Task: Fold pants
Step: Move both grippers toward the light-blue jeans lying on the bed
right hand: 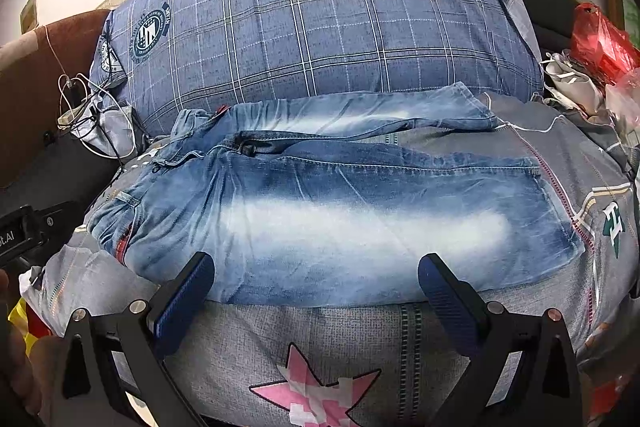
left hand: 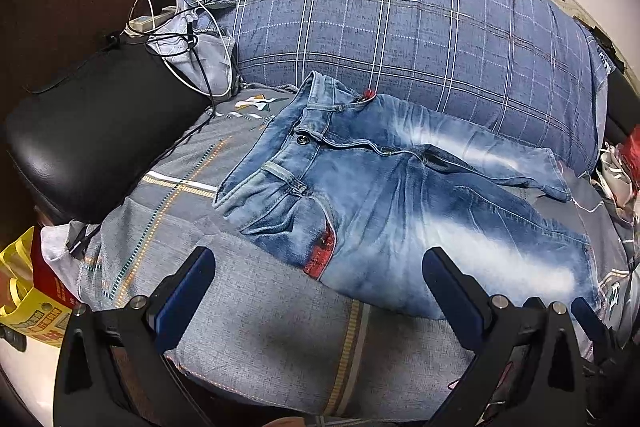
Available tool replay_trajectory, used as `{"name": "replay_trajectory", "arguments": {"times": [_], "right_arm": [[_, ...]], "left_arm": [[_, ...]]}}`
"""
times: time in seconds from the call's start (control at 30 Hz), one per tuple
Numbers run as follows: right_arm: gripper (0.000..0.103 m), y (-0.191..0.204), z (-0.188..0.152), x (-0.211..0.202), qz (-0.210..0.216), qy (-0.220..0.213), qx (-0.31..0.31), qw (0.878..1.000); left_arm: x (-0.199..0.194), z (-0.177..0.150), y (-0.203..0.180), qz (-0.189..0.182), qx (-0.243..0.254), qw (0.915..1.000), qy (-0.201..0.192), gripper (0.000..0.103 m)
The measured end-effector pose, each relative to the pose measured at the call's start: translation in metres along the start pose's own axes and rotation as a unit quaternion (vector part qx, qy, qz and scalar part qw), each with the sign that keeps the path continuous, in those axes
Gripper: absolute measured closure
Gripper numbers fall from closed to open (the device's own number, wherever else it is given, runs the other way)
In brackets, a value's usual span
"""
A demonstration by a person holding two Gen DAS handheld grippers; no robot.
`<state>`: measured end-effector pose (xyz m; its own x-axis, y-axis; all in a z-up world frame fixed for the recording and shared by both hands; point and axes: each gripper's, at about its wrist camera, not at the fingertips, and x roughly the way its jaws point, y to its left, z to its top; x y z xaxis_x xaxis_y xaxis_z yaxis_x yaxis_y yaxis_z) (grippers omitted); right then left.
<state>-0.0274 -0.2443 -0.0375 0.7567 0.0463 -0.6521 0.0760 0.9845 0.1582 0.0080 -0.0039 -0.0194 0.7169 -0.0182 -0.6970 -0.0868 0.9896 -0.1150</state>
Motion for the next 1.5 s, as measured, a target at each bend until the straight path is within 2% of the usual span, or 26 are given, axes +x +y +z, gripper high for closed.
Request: {"name": "replay_trajectory", "arguments": {"times": [1.5], "right_arm": [[0.0, -0.007, -0.01, 0.03, -0.01, 0.037, 0.008, 0.999]], "left_arm": [[0.044, -0.009, -0.004, -0.009, 0.007, 0.9984, 0.056, 0.0]]}}
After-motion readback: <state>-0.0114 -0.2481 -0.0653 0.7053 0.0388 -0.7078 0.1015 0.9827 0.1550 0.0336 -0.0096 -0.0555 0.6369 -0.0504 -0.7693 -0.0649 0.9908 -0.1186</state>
